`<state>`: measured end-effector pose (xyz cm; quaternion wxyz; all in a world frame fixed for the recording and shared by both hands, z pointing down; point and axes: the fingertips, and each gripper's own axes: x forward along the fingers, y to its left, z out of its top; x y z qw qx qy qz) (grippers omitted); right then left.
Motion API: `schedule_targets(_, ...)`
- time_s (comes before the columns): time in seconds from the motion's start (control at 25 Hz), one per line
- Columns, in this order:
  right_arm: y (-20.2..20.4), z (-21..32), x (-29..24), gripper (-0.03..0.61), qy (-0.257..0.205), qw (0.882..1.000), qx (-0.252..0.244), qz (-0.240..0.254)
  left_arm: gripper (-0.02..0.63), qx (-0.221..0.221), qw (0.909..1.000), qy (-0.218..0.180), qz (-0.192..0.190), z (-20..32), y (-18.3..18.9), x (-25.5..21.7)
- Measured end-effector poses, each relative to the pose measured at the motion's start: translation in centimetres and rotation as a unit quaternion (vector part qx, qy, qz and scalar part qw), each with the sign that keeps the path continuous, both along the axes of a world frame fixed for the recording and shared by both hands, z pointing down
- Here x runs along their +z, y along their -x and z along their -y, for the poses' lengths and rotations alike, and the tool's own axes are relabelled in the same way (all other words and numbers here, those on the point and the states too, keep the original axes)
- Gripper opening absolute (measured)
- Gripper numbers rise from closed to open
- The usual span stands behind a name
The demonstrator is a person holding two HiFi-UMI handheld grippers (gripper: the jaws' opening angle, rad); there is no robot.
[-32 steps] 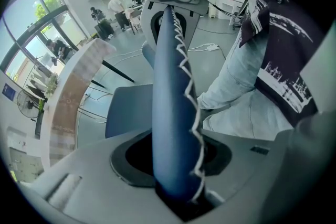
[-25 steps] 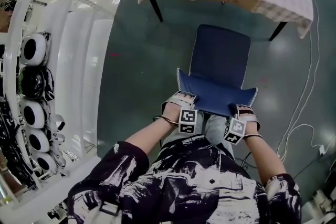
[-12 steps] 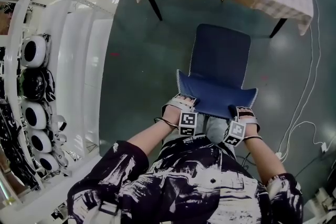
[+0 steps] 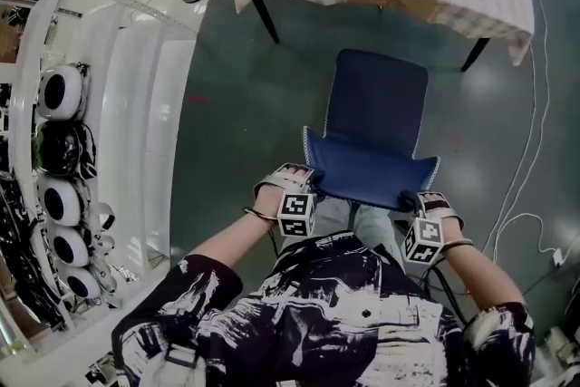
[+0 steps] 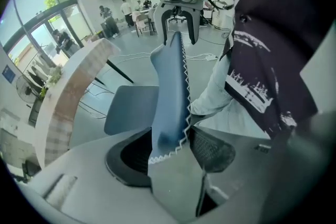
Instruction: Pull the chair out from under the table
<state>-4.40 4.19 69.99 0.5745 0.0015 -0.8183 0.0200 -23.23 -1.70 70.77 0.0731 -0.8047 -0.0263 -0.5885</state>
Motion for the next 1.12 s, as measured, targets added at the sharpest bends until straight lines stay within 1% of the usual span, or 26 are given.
schedule_targets(0.08, -0.7, 0.2, -2.4, 0.293, -0.002, 1.0, 0.001, 0.019, 0.227, -0.019, 0.9997, 0.014, -0.011, 0.4, 1.4, -2.2)
schedule_targets(0.12, -0.9, 0.7, -3.5, 0.293, -0.006, 0.999, 0.01, 0.03, 0.22, -0.03, 0.9991, 0.02, -0.023, 0.8, 1.8, -3.4)
schedule_targets(0.2, -1.0, 2.7, -6.0, 0.293, -0.02, 0.997, 0.051, 0.059, 0.167, -0.06, 0.9964, 0.019, -0.057, 2.3, 1.9, -6.3)
schedule_targets(0.24, -0.9, 4.1, -7.3, 0.293, -0.027, 0.994, 0.078, 0.077, 0.163, -0.083, 0.9931, 0.013, -0.081, 3.6, 1.6, -8.0)
schedule_targets(0.28, -0.6, 5.7, -8.7, 0.291, -0.035, 0.988, 0.11, 0.098, 0.16, -0.112, 0.9873, 0.006, -0.112, 5.1, 1.3, -9.9)
schedule_targets(0.32, -0.3, 7.4, -10.3, 0.292, -0.043, 0.981, 0.144, 0.125, 0.152, -0.146, 0.9782, 0.0, -0.147, 6.8, 0.8, -11.9)
schedule_targets(0.36, 0.0, 9.4, -12.0, 0.293, -0.053, 0.97, 0.179, 0.153, 0.146, -0.181, 0.9655, -0.006, -0.187, 8.7, 0.3, -14.0)
schedule_targets(0.4, 0.1, 11.5, -13.8, 0.291, -0.065, 0.958, 0.213, 0.182, 0.145, -0.215, 0.9496, -0.011, -0.228, 10.7, -0.3, -16.3)
schedule_targets(0.48, -0.1, 16.0, -18.1, 0.291, -0.097, 0.926, 0.273, 0.241, 0.133, -0.265, 0.9131, -0.025, -0.309, 14.7, -1.5, -21.2)
schedule_targets(0.52, -0.4, 18.2, -20.5, 0.291, -0.115, 0.908, 0.299, 0.27, 0.128, -0.279, 0.8959, -0.036, -0.344, 16.6, -2.2, -23.7)
schedule_targets(0.56, -0.8, 20.3, -23.0, 0.291, -0.133, 0.889, 0.321, 0.299, 0.12, -0.286, 0.881, -0.048, -0.374, 18.3, -2.8, -26.0)
schedule_targets(0.64, -1.5, 24.0, -28.4, 0.291, -0.172, 0.851, 0.349, 0.353, 0.12, -0.287, 0.857, -0.071, -0.422, 21.1, -4.2, -30.6)
schedule_targets(0.68, -1.8, 25.5, -31.1, 0.291, -0.193, 0.834, 0.355, 0.375, 0.12, -0.283, 0.8471, -0.082, -0.442, 22.2, -4.8, -32.8)
schedule_targets(0.76, -1.9, 27.6, -36.8, 0.291, -0.234, 0.805, 0.356, 0.413, 0.119, -0.269, 0.8303, -0.105, -0.477, 23.9, -5.8, -37.4)
schedule_targets(0.84, -1.6, 28.7, -42.3, 0.291, -0.27, 0.776, 0.353, 0.447, 0.118, -0.251, 0.8165, -0.127, -0.504, 24.7, -6.5, -41.9)
schedule_targets(0.92, -1.4, 29.1, -47.0, 0.291, -0.303, 0.75, 0.35, 0.472, 0.115, -0.232, 0.8036, -0.14, -0.53, 25.1, -7.2, -46.0)
schedule_targets(1.0, -1.3, 29.2, -50.4, 0.291, -0.329, 0.73, 0.346, 0.489, 0.112, -0.217, 0.7911, -0.144, -0.554, 25.2, -8.2, -49.4)
schedule_targets(1.08, -1.5, 29.3, -52.6, 0.287, -0.342, 0.716, 0.348, 0.5, 0.096, -0.206, 0.7796, -0.143, -0.574, 25.2, -9.3, -52.1)
schedule_targets(1.12, -1.7, 29.3, -53.4, 0.283, -0.345, 0.71, 0.351, 0.505, 0.088, -0.201, 0.7754, -0.143, -0.581, 25.1, -9.9, -53.3)
